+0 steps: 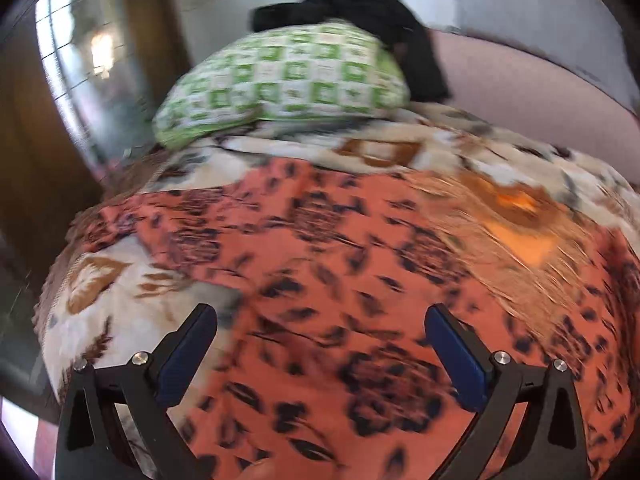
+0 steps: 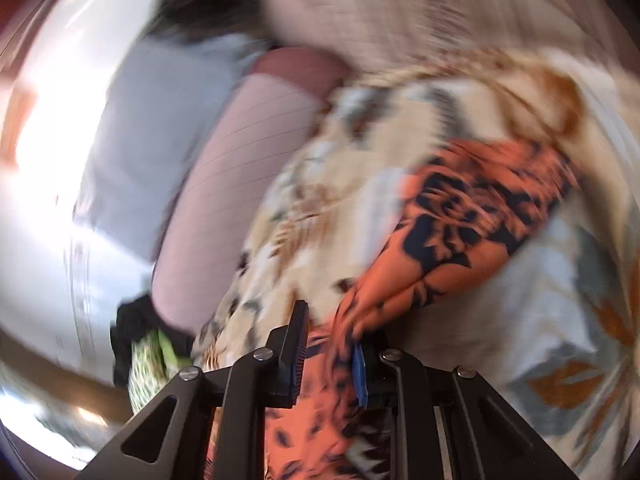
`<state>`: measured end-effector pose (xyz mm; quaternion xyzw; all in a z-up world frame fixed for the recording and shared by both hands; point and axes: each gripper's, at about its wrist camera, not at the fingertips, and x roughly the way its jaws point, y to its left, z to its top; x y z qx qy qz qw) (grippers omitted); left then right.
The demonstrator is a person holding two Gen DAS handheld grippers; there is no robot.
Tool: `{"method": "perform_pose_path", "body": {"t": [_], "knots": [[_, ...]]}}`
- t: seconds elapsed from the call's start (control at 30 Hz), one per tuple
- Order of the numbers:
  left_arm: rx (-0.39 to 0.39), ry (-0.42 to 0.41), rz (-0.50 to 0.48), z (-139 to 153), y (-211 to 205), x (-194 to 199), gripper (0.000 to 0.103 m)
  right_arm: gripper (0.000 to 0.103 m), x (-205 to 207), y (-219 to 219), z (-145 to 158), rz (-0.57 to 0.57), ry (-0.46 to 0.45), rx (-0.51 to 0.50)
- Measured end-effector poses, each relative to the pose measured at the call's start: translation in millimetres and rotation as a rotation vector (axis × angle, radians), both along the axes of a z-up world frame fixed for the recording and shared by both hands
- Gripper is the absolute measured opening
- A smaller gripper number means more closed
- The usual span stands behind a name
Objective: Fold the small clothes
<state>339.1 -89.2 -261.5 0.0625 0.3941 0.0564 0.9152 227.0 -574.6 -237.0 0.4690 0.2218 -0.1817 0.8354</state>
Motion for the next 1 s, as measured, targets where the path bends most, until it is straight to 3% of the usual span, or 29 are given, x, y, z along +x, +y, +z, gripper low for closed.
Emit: {"method": "perform_pose_path", "body": {"t": [0.1, 0.23, 0.37, 0.47, 0.53, 0.6, 0.63, 0.67, 0.77, 0.83, 1.0], "knots": [[0.022, -0.037, 0.121, 5, 33, 8, 0.103, 0.021, 53, 76, 36, 0.181, -0.033, -0.097], [0.036, -0.033, 0.264, 8, 77, 18, 0.103, 0.021, 124, 200, 32, 0.412, 0.037, -0.167], [-0.002, -0.001, 0.364, 10, 120, 23, 0.103, 0.022, 178, 312, -35, 0.716, 0.271, -0.165], [-0.044, 0.007, 0.399, 13, 141, 20, 0.103, 0.026, 174, 351, -101, 0.819, 0.459, -0.146], [-0.059, 0.012, 0.415, 15, 149, 20, 0.103, 0.03, 160, 346, -104, 0.804, 0.347, -0.151], [-0.081, 0.015, 0.421, 14, 151, 23, 0.103, 0.052, 151, 332, -106, 0.844, 0.287, -0.029], [-0.089, 0.019, 0.42, 13, 149, 22, 0.103, 0.068, 146, 324, -105, 0.863, 0.256, 0.032], [-0.094, 0.024, 0.41, 13, 144, 23, 0.103, 0.073, 142, 317, -104, 0.866, 0.25, 0.056], [-0.097, 0.022, 0.316, 15, 118, 24, 0.103, 0.075, 120, 295, -99, 0.853, 0.234, 0.064], [-0.081, 0.002, 0.217, 19, 92, 21, 0.103, 0.075, 98, 273, -95, 0.822, 0.175, 0.126], [-0.072, -0.025, -0.023, 20, 25, 11, 0.103, 0.073, 45, 200, -96, 0.55, 0.009, 0.234]]}}
